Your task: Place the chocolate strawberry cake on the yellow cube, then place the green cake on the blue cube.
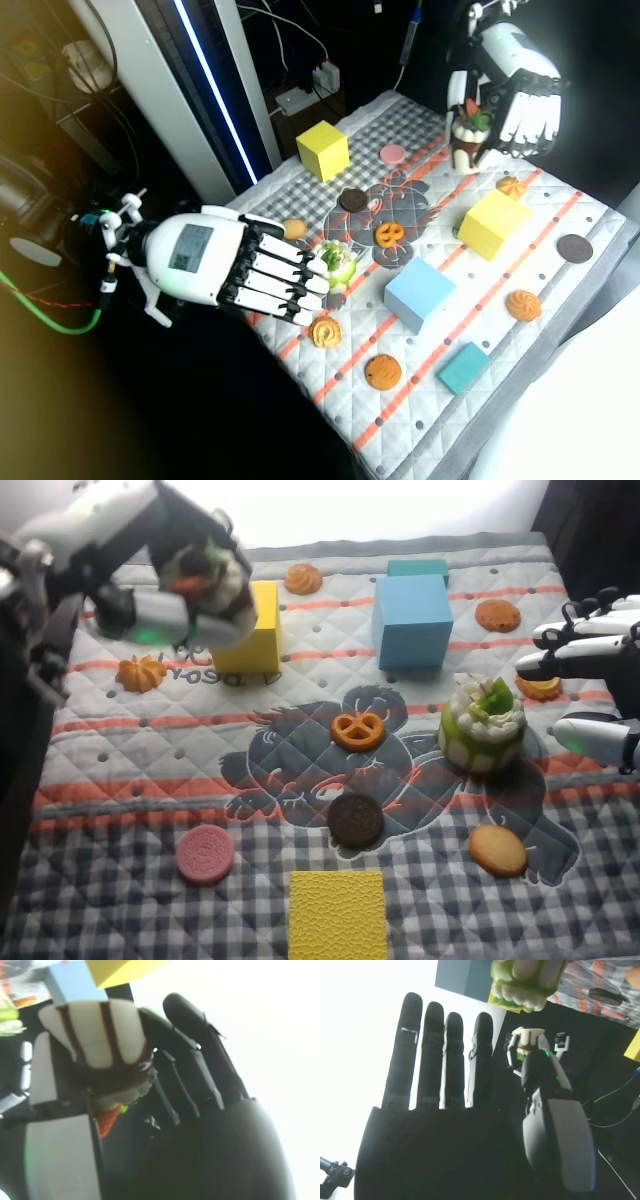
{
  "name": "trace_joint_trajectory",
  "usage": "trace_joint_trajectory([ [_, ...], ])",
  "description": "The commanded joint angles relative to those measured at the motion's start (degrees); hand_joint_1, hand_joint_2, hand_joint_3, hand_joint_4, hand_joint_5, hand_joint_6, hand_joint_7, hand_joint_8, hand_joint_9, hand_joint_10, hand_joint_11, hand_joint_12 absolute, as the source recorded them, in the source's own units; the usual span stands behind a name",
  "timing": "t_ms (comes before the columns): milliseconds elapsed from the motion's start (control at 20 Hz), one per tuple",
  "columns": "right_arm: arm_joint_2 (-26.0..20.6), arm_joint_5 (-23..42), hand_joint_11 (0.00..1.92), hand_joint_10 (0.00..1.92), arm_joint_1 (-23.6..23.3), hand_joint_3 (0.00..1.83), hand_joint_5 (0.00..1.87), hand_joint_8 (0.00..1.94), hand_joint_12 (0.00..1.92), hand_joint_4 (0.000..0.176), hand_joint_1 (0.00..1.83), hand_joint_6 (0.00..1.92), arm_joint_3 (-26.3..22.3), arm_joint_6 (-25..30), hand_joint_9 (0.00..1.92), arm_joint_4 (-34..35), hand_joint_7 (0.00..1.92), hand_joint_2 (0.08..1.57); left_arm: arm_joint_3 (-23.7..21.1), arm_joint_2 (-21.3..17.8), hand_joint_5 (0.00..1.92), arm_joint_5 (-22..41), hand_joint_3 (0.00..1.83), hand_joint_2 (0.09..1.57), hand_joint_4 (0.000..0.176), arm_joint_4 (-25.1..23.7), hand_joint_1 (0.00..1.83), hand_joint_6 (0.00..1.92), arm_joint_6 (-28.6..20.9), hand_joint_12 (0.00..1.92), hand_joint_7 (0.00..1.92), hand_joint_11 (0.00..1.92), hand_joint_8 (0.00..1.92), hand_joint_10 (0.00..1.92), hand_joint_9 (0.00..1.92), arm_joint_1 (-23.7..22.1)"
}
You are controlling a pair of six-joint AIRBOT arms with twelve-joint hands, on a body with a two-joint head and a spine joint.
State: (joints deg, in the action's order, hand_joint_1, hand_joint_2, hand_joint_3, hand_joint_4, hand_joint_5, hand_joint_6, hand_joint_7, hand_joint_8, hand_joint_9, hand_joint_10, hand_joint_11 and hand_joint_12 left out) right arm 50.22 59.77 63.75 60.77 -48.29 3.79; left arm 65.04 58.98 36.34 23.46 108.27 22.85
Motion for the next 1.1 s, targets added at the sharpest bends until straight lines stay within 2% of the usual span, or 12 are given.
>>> trace_joint_trajectory([
  [0, 0.10, 6.97, 0.45, 0.01, -0.41, 0.00, 0.64, 0.00, 0.48, 0.030, 0.27, 0.00, 0.33, 0.26, 0.56, 0.84, 0.52, 1.33, 1.09, 0.30, 1.21, 4.76, 0.00, 1.05, 0.000, -0.30, 1.39, 0.32, -0.33, 1.32, 1.09, 0.79, 0.81, 1.18, 1.03, -1.38],
  [50, 0.18, 6.96, 0.41, 0.00, -0.45, 0.00, 0.64, 0.00, 0.52, 0.034, 0.26, 0.00, 0.38, 0.26, 0.55, 0.83, 0.52, 1.32, 2.33, 1.12, 1.22, 3.45, 0.00, 1.05, 0.000, 0.09, 1.31, 0.34, -0.33, 1.36, 1.11, 0.78, 0.94, 0.92, 1.01, -2.39],
  [100, 0.24, 6.96, 0.41, 0.00, -0.47, 0.00, 0.63, 0.00, 0.53, 0.044, 0.23, 0.00, 0.44, 0.26, 0.54, 0.83, 0.51, 1.32, 3.73, 2.14, 1.22, 2.14, 0.00, 1.06, 0.000, 0.60, 1.29, 0.33, -0.33, 1.40, 1.08, 0.78, 1.03, 0.86, 1.02, -3.40],
  [150, 0.29, 6.96, 0.42, 0.00, -0.50, 0.00, 0.63, 0.00, 0.53, 0.041, 0.22, 0.00, 0.49, 0.26, 0.55, 0.83, 0.51, 1.31, 5.27, 3.13, 1.22, 0.76, 0.00, 1.06, 0.000, 1.11, 1.29, 0.34, -0.33, 1.43, 1.07, 0.74, 1.06, 0.85, 1.00, -4.24],
  [250, 0.58, 6.96, 0.44, 0.00, -0.57, 0.00, 0.63, 0.00, 0.49, 0.043, 0.23, 0.00, 0.70, 0.26, 0.56, 0.81, 0.51, 1.30, 8.74, 5.75, 1.22, -2.81, 0.00, 1.06, 0.000, 2.06, 1.29, 0.33, -0.51, 1.30, 1.08, 0.72, 1.03, 0.71, 1.06, -5.84],
  [300, 0.75, 6.96, 0.45, 0.01, -0.61, 0.00, 0.64, 0.00, 0.49, 0.035, 0.23, 0.00, 0.81, 0.28, 0.57, 0.80, 0.51, 1.31, 10.02, 6.65, 1.22, -3.66, 0.00, 1.06, 0.000, 2.17, 1.29, 0.33, -1.11, 1.28, 1.07, 0.77, 1.05, 0.67, 1.07, -6.02],
  [350, 0.92, 6.95, 0.45, 0.00, -0.75, 0.00, 0.63, 0.00, 0.48, 0.044, 0.22, 0.00, 0.95, 0.35, 0.56, 0.63, 0.51, 1.31, 11.03, 7.43, 1.24, -4.25, 0.00, 1.06, 0.000, 2.33, 1.28, 0.31, -1.62, 1.23, 1.07, 0.79, 1.05, 0.62, 1.09, -6.06],
  [500, 1.58, 6.66, 0.39, 0.00, -1.22, 0.00, 0.64, 0.00, 0.54, 0.044, 0.29, 0.00, 1.22, 0.73, 0.54, 0.18, 0.50, 1.31, 12.70, 8.83, 1.33, -5.53, 0.00, 1.06, 0.000, 3.19, 1.29, 0.10, -1.79, 1.39, 1.05, 0.78, 1.11, 0.82, 1.05, -6.10],
  [650, 2.24, 6.50, 0.29, 0.00, -1.37, 0.00, 0.63, 0.00, 0.73, 0.057, 0.29, 0.00, 1.86, 1.69, 0.53, -0.36, 0.50, 1.31, 13.59, 9.37, 1.34, -6.05, 0.00, 1.06, 0.000, 3.65, 1.29, 0.05, -1.79, 1.34, 1.04, 0.70, 1.12, 0.82, 1.00, -6.09],
  [950, 2.38, 6.36, 0.22, 0.00, -1.84, 0.00, 0.65, 0.00, 0.76, 0.041, 0.34, 0.00, 2.22, 1.96, 0.48, -1.01, 0.50, 1.32, 15.31, 10.70, 1.36, -7.53, 0.00, 1.06, 0.000, 4.06, 1.29, 0.02, -1.79, 1.25, 1.05, 0.64, 1.11, 0.73, 1.01, -5.85],
  [1000, 2.41, 6.35, 0.20, 0.00, -1.84, 0.00, 0.65, 0.00, 0.75, 0.049, 0.34, 0.00, 2.23, 1.96, 0.48, -1.04, 0.50, 1.32, 15.45, 10.75, 1.34, -7.70, 0.00, 1.07, 0.000, 4.09, 1.37, 0.01, -1.79, 1.29, 1.04, 0.65, 1.02, 1.20, 0.94, -5.82],
  [1050, 2.44, 6.29, 0.22, 0.00, -1.84, 0.00, 0.65, 0.00, 0.75, 0.055, 0.33, 0.00, 2.25, 1.96, 0.49, -1.08, 0.50, 1.31, 15.56, 10.76, 1.36, -7.79, 0.00, 1.05, 0.000, 4.27, 1.31, 0.01, -1.79, 1.30, 1.05, 0.65, 1.08, 0.96, 0.94, -5.77],
])
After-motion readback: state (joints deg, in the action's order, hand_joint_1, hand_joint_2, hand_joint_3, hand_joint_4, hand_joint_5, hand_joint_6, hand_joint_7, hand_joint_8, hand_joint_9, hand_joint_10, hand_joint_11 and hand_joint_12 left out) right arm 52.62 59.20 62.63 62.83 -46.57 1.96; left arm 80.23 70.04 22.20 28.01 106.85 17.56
